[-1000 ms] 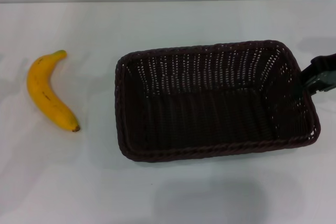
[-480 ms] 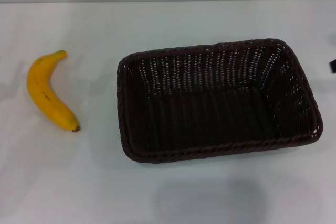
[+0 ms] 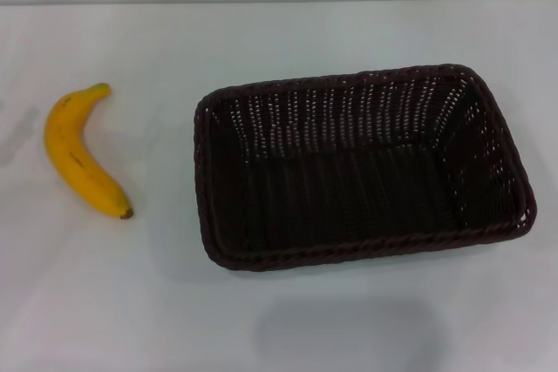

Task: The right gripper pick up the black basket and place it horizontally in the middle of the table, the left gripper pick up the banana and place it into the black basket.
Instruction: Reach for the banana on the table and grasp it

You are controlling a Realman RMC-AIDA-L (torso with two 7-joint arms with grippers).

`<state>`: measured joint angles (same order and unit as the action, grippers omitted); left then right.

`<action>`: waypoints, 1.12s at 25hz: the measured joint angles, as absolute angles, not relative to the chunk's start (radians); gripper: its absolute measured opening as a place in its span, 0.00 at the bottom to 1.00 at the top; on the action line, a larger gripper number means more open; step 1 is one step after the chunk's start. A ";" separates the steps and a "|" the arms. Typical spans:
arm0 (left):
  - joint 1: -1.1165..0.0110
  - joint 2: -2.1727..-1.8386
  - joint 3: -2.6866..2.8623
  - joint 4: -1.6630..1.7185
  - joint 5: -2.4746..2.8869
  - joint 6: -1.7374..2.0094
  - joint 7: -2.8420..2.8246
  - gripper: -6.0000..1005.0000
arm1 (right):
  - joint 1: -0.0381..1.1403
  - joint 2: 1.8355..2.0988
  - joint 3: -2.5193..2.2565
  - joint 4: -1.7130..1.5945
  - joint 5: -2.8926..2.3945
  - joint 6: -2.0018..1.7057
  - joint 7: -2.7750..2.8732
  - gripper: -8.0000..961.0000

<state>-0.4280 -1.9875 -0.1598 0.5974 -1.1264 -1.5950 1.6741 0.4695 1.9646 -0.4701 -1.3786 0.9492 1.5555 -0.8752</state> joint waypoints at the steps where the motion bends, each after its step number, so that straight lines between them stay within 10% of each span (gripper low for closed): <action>1: -0.428 -1.983 -0.075 0.662 -1.125 -1.568 1.542 0.66 | 0.447 1.986 -0.450 -1.360 0.998 1.527 -0.970 0.36; 15: -0.553 -1.766 0.554 0.908 -0.889 -1.555 0.516 0.74 | 0.346 2.010 -0.364 -0.836 1.429 1.263 -1.866 0.36; 28: -0.897 -1.731 0.590 0.802 -0.219 -1.702 0.232 0.87 | 0.376 2.010 -0.371 -0.604 1.645 1.074 -2.341 0.64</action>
<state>-0.8968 -1.7313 0.5899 0.8023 -0.2188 -1.7020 0.2319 0.3765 2.0101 -0.3709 -0.6037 1.6453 1.0745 -2.3410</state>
